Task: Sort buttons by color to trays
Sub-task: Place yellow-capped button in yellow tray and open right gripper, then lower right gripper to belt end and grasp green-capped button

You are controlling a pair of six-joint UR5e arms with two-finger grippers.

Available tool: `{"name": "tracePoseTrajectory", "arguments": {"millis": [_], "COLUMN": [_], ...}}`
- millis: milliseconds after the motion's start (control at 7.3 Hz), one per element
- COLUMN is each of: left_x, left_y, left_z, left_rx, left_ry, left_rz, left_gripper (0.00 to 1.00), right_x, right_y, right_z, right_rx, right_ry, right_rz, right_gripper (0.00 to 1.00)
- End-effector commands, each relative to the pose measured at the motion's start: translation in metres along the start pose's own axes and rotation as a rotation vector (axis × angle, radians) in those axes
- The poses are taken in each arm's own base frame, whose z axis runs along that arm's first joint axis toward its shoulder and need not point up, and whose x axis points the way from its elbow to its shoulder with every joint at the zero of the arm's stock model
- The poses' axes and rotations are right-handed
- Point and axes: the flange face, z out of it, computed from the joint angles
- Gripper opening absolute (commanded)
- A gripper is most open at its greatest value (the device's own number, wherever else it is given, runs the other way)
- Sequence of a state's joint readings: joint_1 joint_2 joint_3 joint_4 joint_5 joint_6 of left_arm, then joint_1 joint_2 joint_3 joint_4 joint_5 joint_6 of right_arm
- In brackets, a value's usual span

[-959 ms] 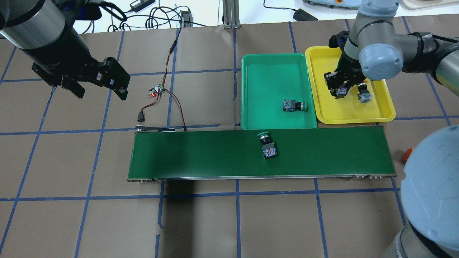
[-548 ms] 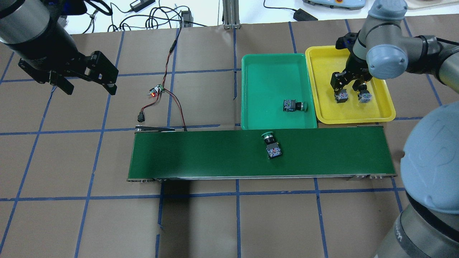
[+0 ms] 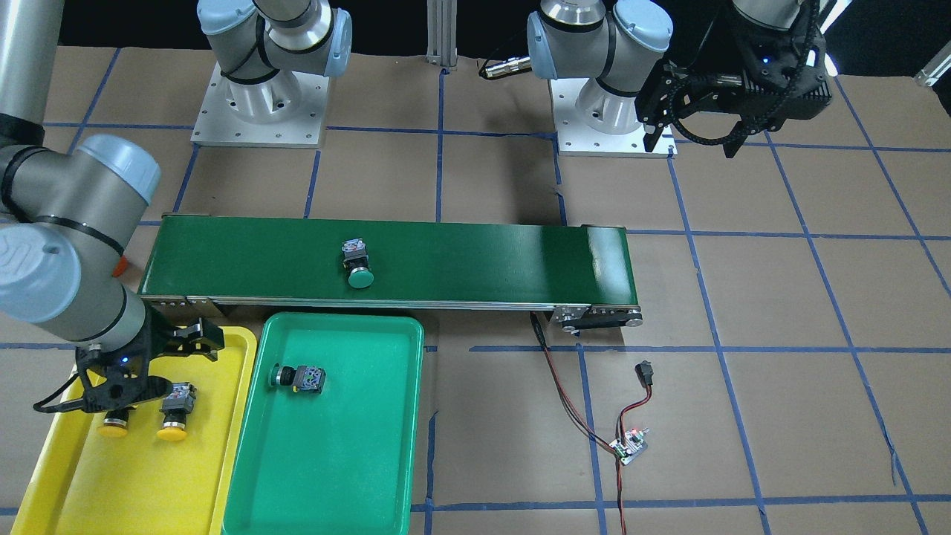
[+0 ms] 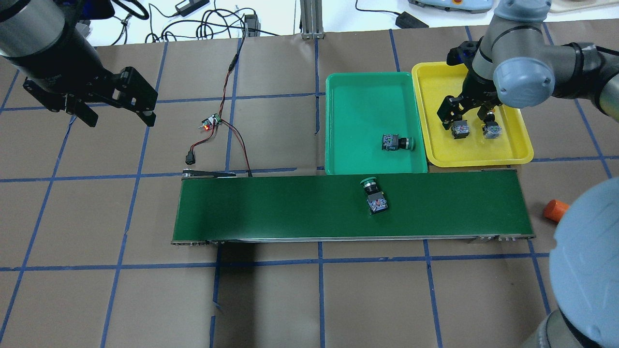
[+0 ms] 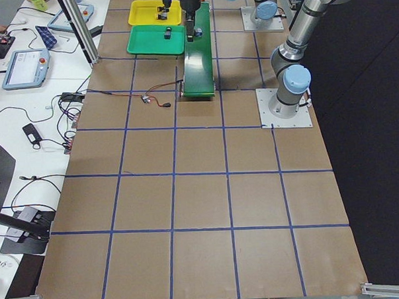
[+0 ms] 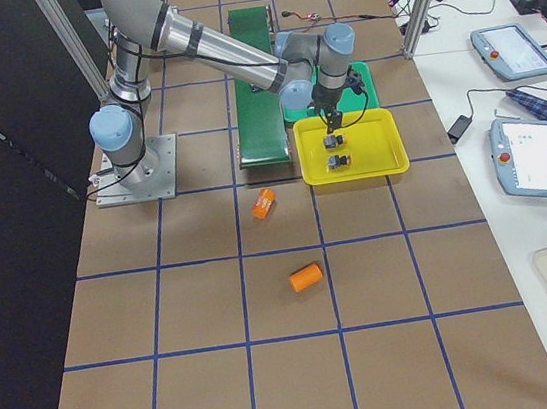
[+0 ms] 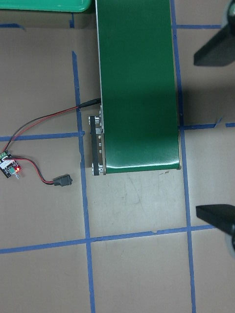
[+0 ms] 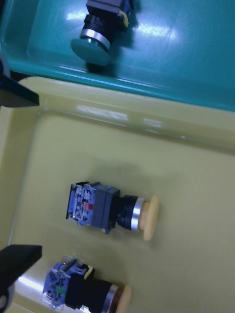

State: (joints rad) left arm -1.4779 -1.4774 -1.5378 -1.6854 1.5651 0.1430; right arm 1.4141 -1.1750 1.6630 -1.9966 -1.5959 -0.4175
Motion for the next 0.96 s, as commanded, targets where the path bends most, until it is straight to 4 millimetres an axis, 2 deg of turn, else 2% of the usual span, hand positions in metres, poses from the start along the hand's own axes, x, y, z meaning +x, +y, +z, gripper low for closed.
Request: {"name": "tracePoseTrajectory", "arguments": {"millis": [0,274,548,822], "left_x": [-0.001,-0.001,-0.001,-0.001], "left_y": [-0.001,-0.005,-0.004,-0.003], "left_z": [-0.003,-0.003,-0.005,-0.005], "left_rx": [-0.012,-0.017,-0.015,-0.015], "left_ry": [-0.001,0.000,0.001,0.003], "left_rz": [-0.003,-0.003,-0.001,-0.001], "left_gripper": [1.00,1.00,1.00,1.00], "right_x": [-0.053,-0.113,-0.161,-0.197], "right_y": [0.046,0.100,0.113,0.121], "right_z": [-0.017,-0.012,0.000,0.010], "right_rx": [-0.006,0.004,0.022,0.003], "right_ry": [0.000,-0.013,-0.004,-0.002], "right_rz": [0.059,0.124,0.157,0.159], "right_gripper": [0.99,0.96,0.95,0.93]}}
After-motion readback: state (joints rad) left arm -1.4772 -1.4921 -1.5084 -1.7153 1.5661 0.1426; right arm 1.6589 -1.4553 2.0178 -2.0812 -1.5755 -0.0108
